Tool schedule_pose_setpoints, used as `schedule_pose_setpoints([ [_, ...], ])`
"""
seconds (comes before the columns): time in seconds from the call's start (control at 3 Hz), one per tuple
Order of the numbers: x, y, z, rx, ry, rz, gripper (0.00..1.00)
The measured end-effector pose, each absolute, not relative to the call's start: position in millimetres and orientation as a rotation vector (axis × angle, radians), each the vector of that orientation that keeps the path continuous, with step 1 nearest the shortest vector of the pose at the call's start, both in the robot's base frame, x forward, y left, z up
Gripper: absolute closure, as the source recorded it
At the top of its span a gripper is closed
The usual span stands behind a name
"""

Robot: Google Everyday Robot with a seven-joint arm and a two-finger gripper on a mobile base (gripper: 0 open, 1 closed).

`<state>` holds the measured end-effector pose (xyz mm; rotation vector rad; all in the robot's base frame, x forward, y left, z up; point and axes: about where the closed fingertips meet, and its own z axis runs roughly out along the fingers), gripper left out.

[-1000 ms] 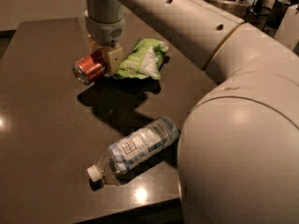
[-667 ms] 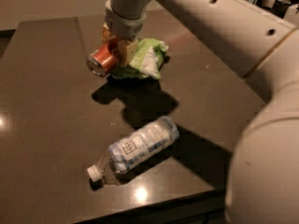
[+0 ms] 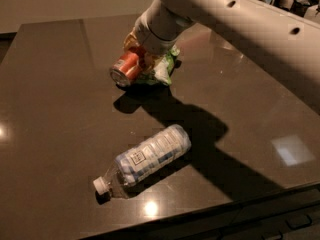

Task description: Place coke can upright

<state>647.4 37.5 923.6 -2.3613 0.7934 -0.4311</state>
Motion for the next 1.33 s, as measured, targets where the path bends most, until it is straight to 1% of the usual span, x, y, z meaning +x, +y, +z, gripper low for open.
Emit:
schedule_pose_setpoints([
  [0.33, 656, 36, 934, -2.248, 0.741, -0.517, 1.0],
  [1.0, 661, 39, 940, -2.22, 0.735, -0.537, 1.0],
  [1.33, 667, 36, 950, -2.203, 0.677, -0.639, 1.0],
])
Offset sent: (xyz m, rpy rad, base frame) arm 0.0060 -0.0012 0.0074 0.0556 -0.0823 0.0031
